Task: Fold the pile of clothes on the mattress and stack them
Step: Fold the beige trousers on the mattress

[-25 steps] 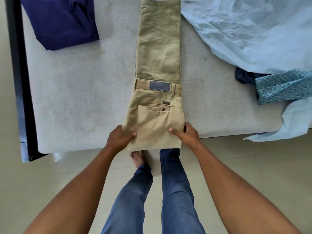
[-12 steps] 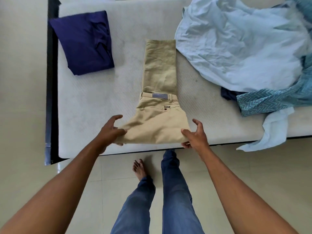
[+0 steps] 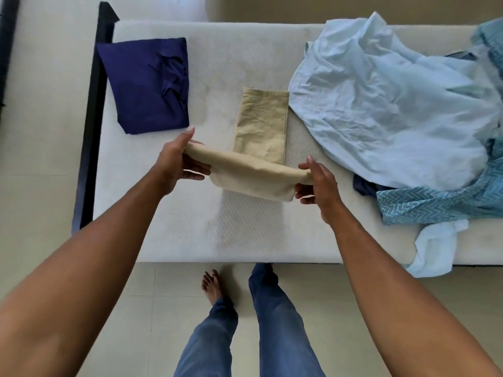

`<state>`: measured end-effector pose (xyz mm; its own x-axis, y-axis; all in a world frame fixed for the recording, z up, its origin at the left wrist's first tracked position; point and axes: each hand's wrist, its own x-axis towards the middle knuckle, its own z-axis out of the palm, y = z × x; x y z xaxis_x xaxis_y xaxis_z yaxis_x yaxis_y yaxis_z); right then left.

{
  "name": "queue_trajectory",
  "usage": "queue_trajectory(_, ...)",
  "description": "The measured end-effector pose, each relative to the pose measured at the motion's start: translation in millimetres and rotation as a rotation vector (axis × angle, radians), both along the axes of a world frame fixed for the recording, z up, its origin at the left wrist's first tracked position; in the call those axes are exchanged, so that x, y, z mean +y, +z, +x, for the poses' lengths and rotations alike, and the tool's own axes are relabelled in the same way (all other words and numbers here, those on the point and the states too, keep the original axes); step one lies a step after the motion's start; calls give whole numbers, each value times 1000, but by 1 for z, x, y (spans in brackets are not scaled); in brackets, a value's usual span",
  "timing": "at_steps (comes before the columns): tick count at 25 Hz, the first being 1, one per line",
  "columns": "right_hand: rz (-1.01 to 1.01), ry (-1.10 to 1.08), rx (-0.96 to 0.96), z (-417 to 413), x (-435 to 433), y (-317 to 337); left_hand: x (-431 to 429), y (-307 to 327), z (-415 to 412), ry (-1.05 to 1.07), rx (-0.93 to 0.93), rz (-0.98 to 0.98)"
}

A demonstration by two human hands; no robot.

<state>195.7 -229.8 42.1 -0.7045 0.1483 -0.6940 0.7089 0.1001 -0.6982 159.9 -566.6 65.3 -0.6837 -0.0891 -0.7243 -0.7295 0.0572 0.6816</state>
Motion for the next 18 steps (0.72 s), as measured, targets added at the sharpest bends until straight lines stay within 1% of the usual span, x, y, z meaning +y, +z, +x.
queue_trajectory(4, -9, 45, 66, -59, 12, -15, 11, -18, -61, 50, 68, 18)
queue_trajectory(6, 35, 86, 117, -91, 14, -30, 14, -31, -89, 67, 104, 15)
queue_trajectory(8, 122, 105, 162, -124, 15, -47, 17, -43, -120, 61, 145, 24)
queue_trajectory(11, 197, 67, 206, -175, 16, -72, 27, -60, -168, 41, 208, 3)
queue_trajectory(14, 200, 22, 187, -228, 16, -120, 31, -101, -217, 20, 184, -43)
queue_trajectory(15, 187, 14, 175, -239, 14, -137, 33, -119, -225, 30, 165, -62)
queue_trajectory(16, 185, 15, 156, -243, 11, -153, 35, -137, -227, 36, 136, -122)
queue_trajectory(18, 275, 28, 113, -233, 1, -176, 41, -173, -209, -2, 64, -308)
